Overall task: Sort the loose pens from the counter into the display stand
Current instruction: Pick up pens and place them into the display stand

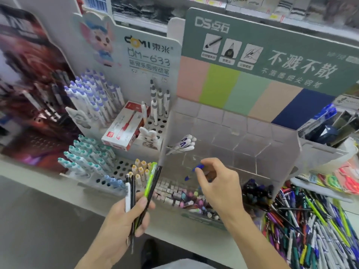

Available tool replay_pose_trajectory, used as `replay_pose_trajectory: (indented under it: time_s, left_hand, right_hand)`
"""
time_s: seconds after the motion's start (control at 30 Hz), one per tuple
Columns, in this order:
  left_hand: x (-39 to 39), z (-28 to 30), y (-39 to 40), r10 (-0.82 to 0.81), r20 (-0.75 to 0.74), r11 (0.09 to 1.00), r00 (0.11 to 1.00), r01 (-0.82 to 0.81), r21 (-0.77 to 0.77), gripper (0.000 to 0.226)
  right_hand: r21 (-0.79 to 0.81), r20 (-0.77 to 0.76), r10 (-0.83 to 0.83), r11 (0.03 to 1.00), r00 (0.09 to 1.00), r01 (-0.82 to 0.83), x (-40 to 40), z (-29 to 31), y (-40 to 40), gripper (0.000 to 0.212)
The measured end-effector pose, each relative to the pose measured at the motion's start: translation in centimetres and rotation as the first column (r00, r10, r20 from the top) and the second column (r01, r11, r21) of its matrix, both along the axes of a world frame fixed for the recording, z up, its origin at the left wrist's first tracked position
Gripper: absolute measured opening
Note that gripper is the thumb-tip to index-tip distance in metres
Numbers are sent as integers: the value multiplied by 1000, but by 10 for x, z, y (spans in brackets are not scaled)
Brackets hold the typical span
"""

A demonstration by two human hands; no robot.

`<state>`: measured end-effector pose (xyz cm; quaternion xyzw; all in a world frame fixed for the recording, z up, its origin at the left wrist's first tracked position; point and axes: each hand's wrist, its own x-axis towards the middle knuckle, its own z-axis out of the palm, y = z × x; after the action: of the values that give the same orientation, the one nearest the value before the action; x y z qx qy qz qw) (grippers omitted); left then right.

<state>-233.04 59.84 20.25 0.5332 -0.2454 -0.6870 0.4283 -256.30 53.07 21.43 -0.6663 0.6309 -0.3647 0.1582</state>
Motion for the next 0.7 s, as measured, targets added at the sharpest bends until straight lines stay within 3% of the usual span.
replay_pose_trajectory:
  time_s: [0.2, 0.33, 0.43, 0.5, 0.6, 0.7]
  left_hand:
    - [-11, 0, -4, -51, -54, 999, 997, 51, -4, 22]
    - [-20, 2, -7, -122, -46, 992, 992, 121, -18, 31]
    - [-28, 4, -11, -201, 3, 979, 980, 201, -34, 33]
    - [-34, 5, -13, -241, 17, 969, 970, 242, -50, 32]
    - [-46, 9, -14, -294, -9, 954, 956, 293, -57, 31]
    - [-60, 14, -14, -359, -62, 933, 931, 356, -54, 26]
  right_hand:
    - [34, -192, -25, 999, 981, 32, -3, -9, -4, 6]
    - [71, -258, -24, 997, 966, 44, -13, -18, -3, 9]
    - [-57, -129, -17, 998, 992, 10, -16, -6, 8, 16]
    - [-80, 63, -15, 997, 998, 20, -17, 9, 22, 18]
    - [252, 480, -43, 963, 876, -91, -17, 34, 37, 25]
    - [377, 605, -93, 908, 791, -182, -21, 37, 42, 36]
